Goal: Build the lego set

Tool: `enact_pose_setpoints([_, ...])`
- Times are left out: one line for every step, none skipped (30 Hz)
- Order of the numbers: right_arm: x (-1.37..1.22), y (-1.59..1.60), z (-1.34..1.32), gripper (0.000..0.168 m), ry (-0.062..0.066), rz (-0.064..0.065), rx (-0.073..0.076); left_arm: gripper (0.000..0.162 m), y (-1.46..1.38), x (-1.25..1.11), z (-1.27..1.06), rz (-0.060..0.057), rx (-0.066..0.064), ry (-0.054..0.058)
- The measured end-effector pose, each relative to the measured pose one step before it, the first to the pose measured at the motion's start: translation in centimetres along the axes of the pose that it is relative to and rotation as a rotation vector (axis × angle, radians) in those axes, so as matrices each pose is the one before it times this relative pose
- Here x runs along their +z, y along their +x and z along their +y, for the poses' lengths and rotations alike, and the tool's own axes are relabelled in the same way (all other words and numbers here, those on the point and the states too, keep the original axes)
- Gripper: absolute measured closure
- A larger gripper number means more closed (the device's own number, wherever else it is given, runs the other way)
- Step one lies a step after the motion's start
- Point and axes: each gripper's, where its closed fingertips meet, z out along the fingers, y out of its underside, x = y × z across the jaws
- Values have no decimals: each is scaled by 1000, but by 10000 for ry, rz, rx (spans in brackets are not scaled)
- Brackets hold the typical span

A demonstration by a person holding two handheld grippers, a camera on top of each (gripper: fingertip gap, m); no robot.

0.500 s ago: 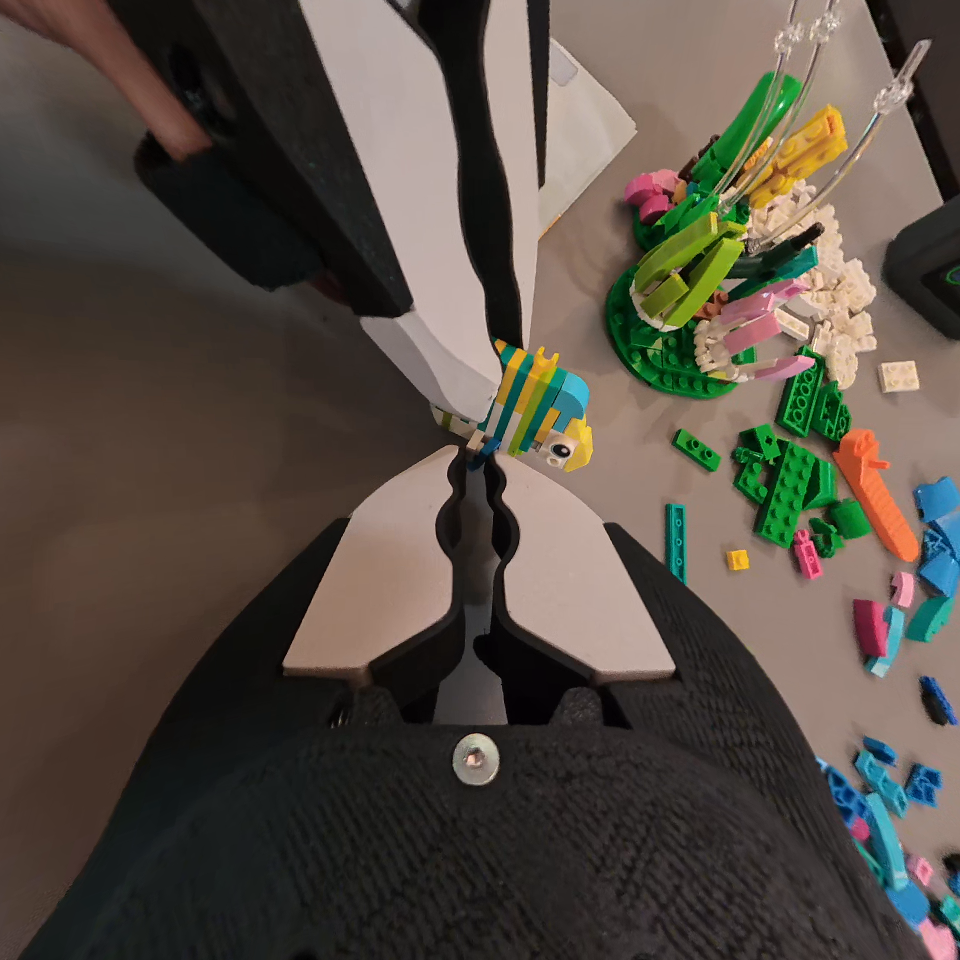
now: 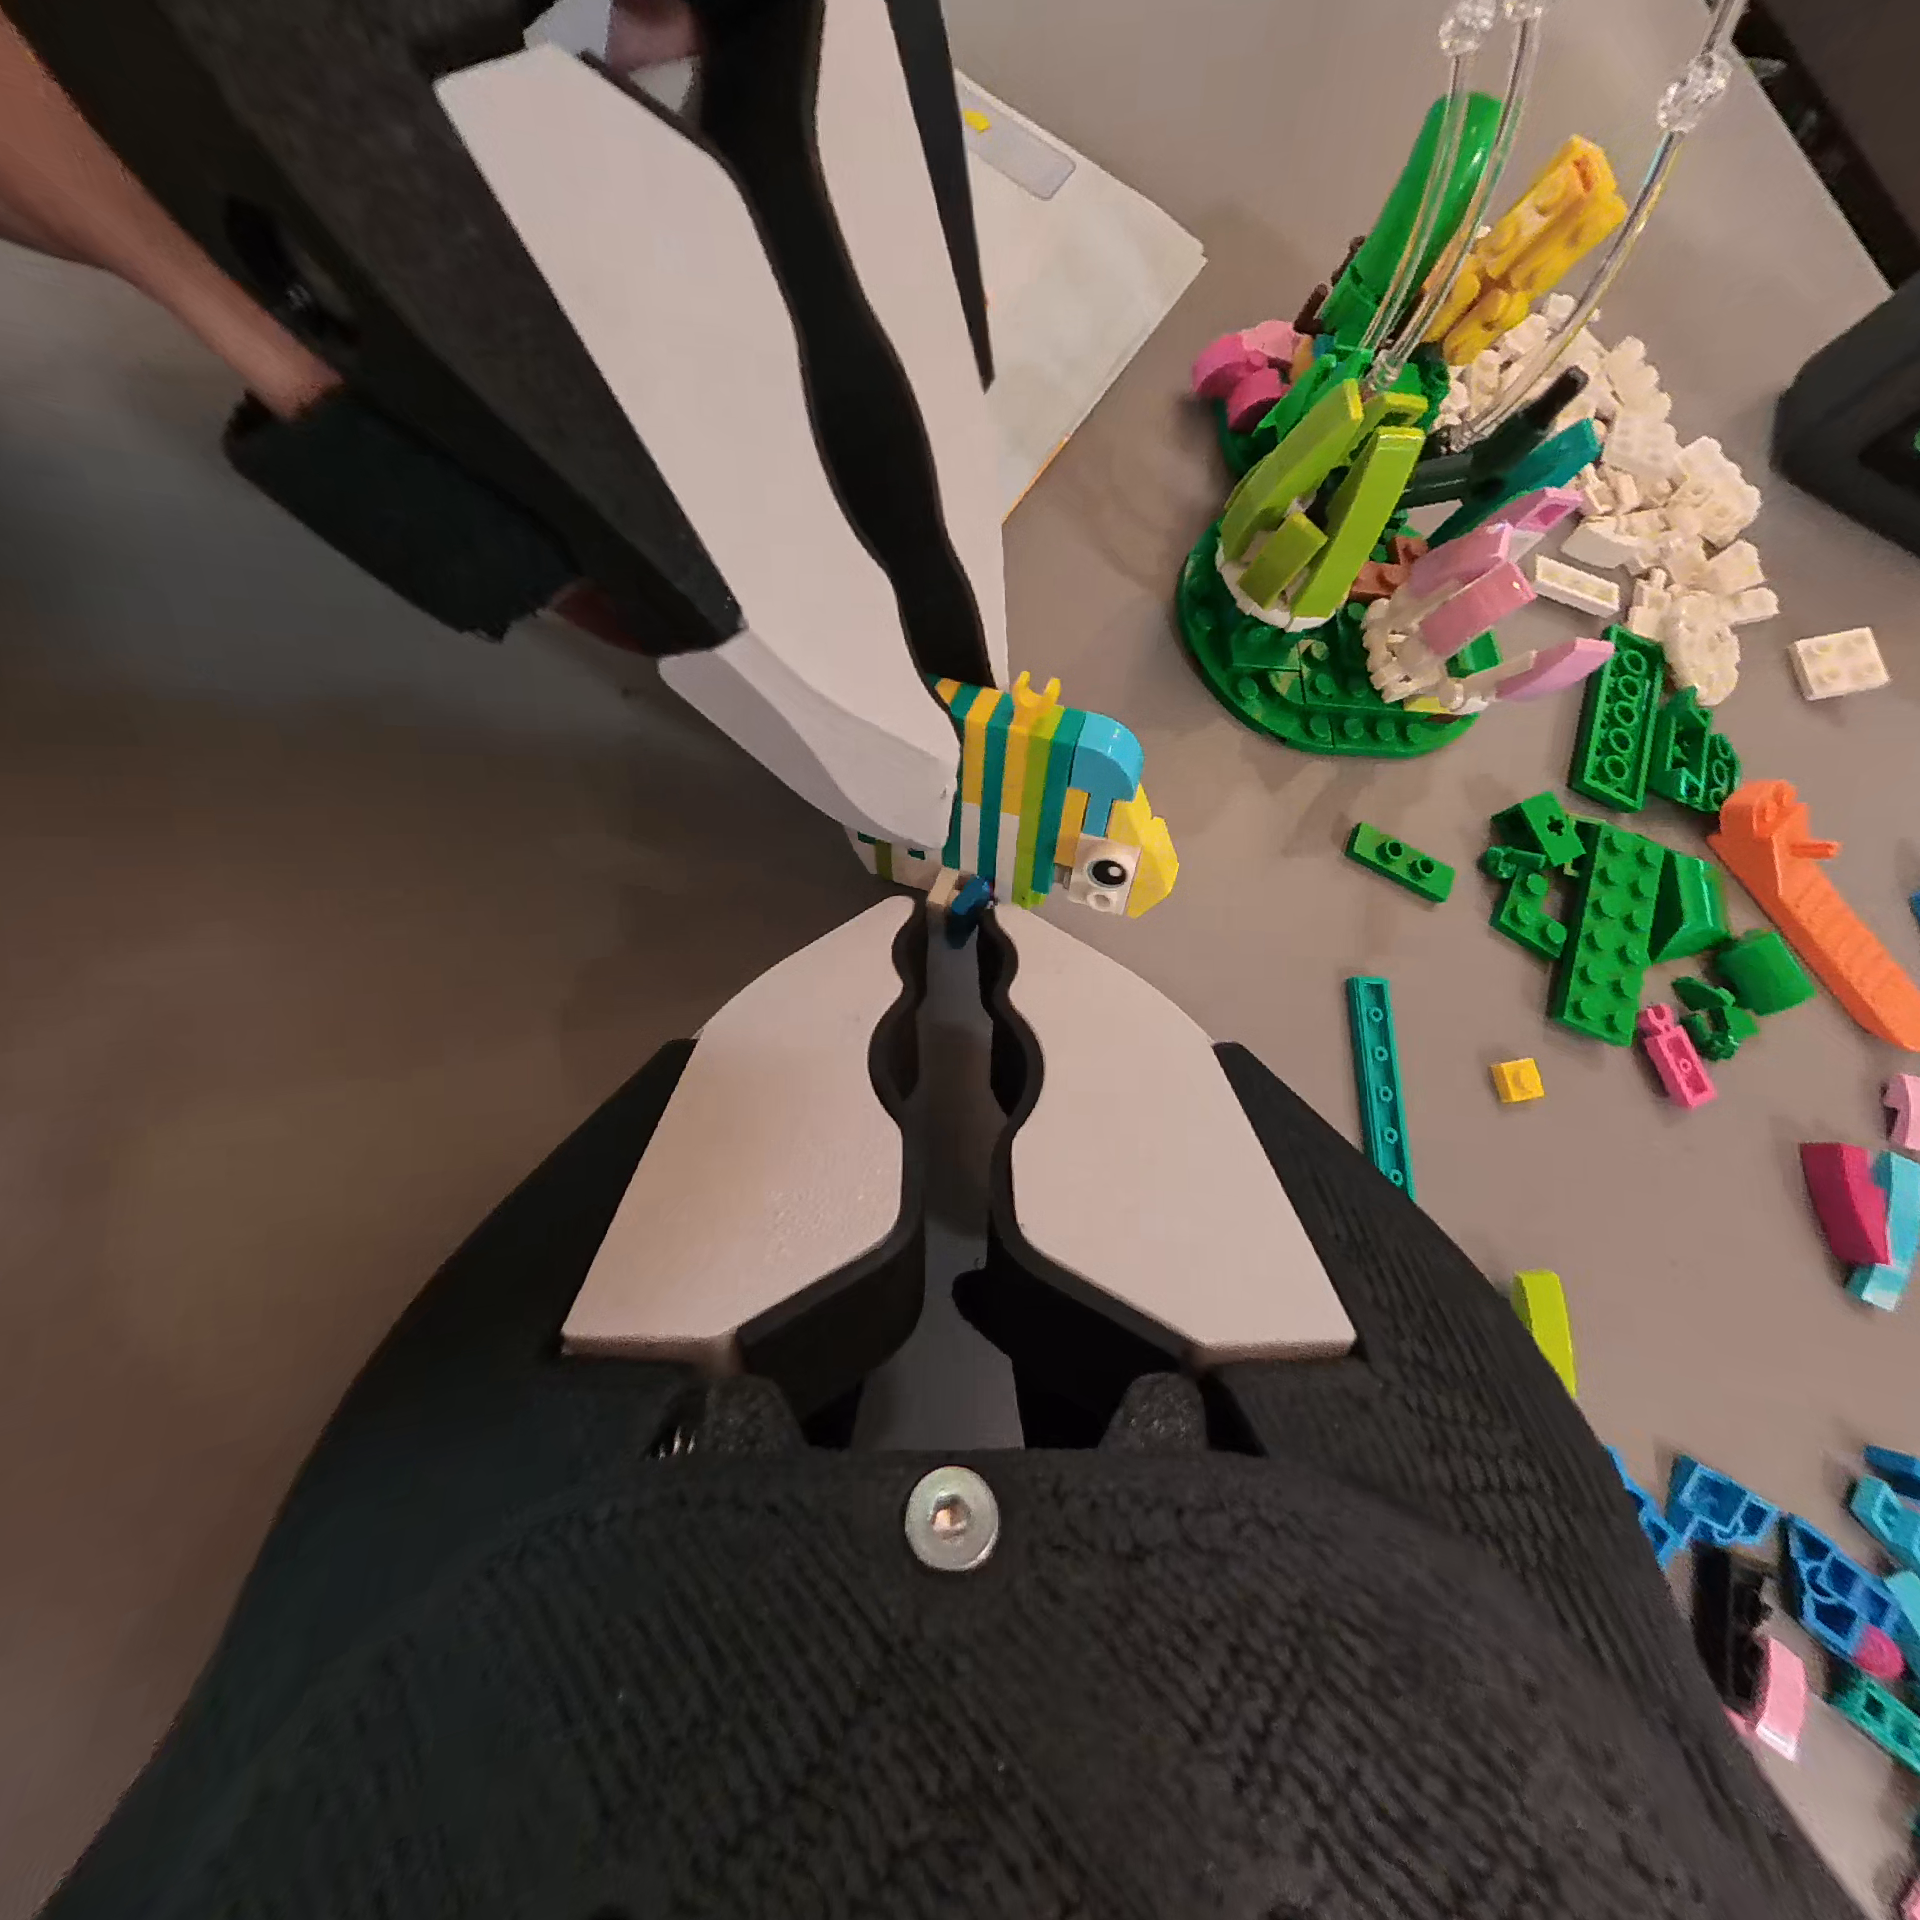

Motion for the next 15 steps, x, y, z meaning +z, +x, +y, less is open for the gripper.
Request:
enact_pose_setpoints([12,6,-47,161,31,51,75,154,-7,5,4,-19,-6,-10])
enact_pose_setpoints([9,-2,-8,161,15,9,67,154,-8,-8,2,-14,-1,-10])
enact_pose_setpoints([4,-17,-9,161,8,-25,56,154,-7,-1,2,-3,-6,-6])
enact_pose_setpoints([15,-5,-13,161,4,-33,45,154,-14,-8,-2,10,-12,-7])
enact_pose_setpoints([1,-7,1,161,-10,-27,14,154,-14,-4,2,23,-19,-11])
enact_pose_setpoints([25,-1,5,160,-21,-6,-6,154,-3,11,-11,25,-12,-8])
enact_pose_setpoints([13,-2,-10,160,-17,10,-27,154,-2,-4,5,14,-2,-18])
enact_pose_setpoints([10,-12,-2,160,-15,10,-55,154,-8,-9,13,12,2,-24])
enact_pose_setpoints([6,-24,-2,160,-20,2,-84,154,-1,-6,1,8,8,-27])
enact_pose_setpoints([9,-40,-9,160,-19,-9,-99,154,5,7,6,6,12,-25])
enact_pose_setpoints([12,-35,-8,159,-17,-32,-116,154,8,-14,21,7,54,-43])
enact_pose_setpoints([5,-29,8,160,-13,-41,-148,154,23,-19,32,11,91,-58])
enact_pose_setpoints([15,-20,7,161,-14,-34,-110,154,8,-2,17,6,129,-19])
enact_pose_setpoints([26,-40,13,161,-28,-62,-24,154,5,16,-17,36,26,12])
enact_pose_setpoints([33,-66,24,162,-37,-70,-8,154,30,20,-4,53,39,16])
